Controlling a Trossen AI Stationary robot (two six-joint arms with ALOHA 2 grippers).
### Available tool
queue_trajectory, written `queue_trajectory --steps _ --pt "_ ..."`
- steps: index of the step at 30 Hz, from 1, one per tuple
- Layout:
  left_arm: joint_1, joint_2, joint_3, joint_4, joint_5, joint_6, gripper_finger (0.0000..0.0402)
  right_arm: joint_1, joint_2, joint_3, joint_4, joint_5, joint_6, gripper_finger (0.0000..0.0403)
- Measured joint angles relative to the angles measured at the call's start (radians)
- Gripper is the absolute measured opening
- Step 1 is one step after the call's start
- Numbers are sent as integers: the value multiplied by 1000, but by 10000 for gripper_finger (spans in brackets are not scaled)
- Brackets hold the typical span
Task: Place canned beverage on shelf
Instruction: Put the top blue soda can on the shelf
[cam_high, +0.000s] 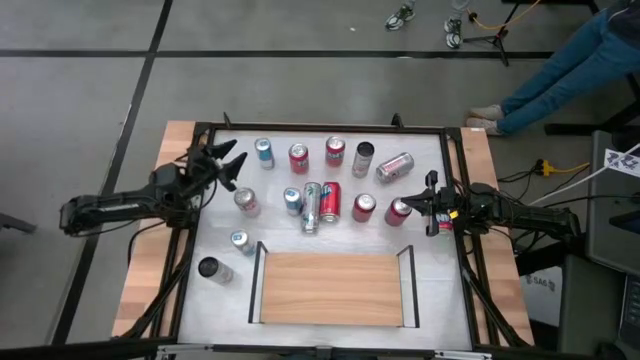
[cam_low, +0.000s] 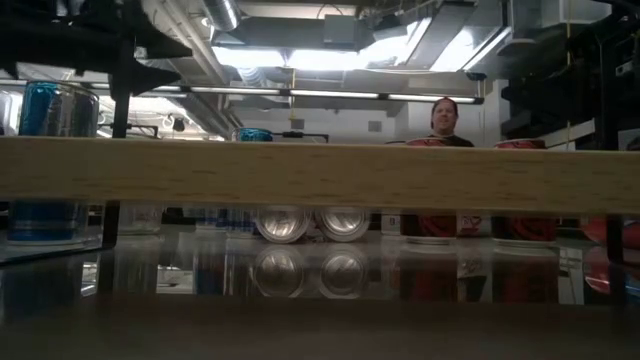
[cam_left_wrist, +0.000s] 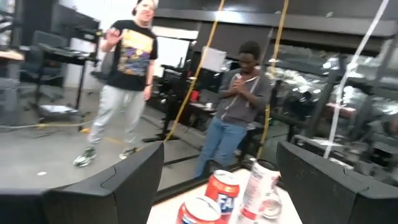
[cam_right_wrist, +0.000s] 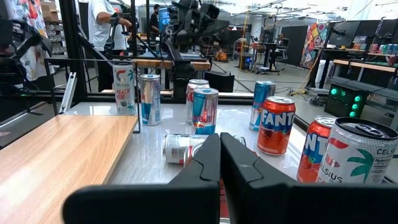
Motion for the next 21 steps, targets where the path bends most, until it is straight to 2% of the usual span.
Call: queue_trajectory --steps 10,16,21 --pt "24 369 265 -53 -23 36 307 0 0 0 0 0 0 1" --pt "108 555 502 -293 18 36 307 0 0 0 0 0 0 1" --pt "179 685 688 -559 38 -3 307 0 0 0 -3 -1 0 1"
